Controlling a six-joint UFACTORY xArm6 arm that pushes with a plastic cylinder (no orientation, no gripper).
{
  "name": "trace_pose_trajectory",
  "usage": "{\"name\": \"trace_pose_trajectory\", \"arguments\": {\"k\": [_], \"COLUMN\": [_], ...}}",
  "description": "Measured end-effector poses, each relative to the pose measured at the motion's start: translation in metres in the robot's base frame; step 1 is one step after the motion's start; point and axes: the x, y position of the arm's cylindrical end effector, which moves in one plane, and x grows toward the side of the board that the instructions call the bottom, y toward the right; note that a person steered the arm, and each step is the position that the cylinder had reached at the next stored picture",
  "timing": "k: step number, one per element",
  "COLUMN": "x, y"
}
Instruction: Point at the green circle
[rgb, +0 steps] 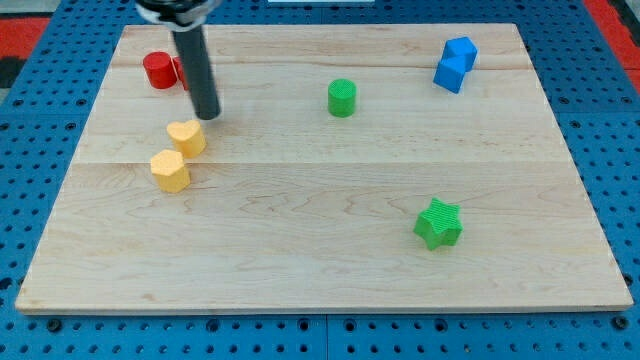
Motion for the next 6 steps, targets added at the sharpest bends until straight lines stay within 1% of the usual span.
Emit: {"name": "trace_pose_trajectory", "arguments": {"k": [1, 3, 4, 5, 6], "x": [0.013, 0.034, 0.032, -0.016, -0.046], "y": [-0.009, -0.005, -0.005, 0.033, 0.067]}}
